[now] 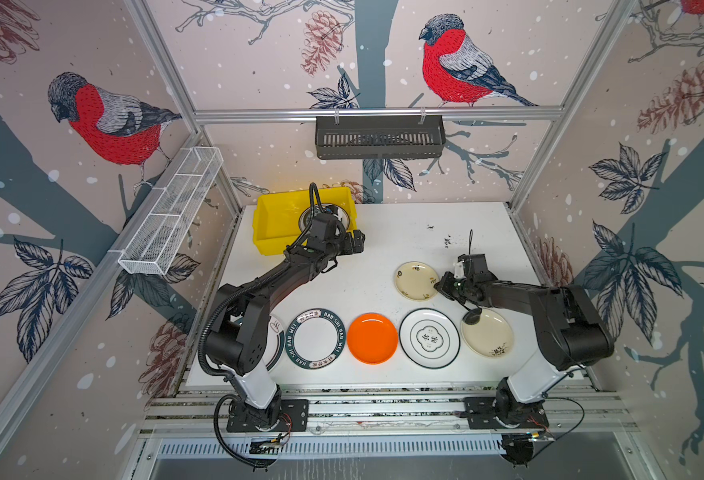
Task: Place the plates into the plastic bin on the countertop
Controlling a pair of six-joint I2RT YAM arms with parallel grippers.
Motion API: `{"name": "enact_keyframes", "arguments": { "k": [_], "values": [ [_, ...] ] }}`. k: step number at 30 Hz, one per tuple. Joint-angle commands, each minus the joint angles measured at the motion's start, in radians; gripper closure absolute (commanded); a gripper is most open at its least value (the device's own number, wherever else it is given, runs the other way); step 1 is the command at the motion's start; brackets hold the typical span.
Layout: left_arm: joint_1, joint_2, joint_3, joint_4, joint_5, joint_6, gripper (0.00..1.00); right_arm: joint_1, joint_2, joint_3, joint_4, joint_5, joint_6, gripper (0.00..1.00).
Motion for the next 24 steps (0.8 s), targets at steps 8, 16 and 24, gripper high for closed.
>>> {"name": "enact_keyframes", "arguments": {
  "k": [8,16,24],
  "values": [
    [0.044,-0.016,0.086,-0.093,-0.350,0.147,0.03,0.002,-0.046,0.007,-0.087,0.039,-0.029,0.95],
    [0.044,0.129,0.346,-0.443,-0.332,0.285,0.03,0.003,-0.132,0.026,-0.136,0.036,-0.048,0.95],
    [0.045,0.277,0.498,-0.562,-0.140,0.292,0.12,0.003,-0.192,0.031,-0.162,0.019,-0.061,0.96]
  ]
}}
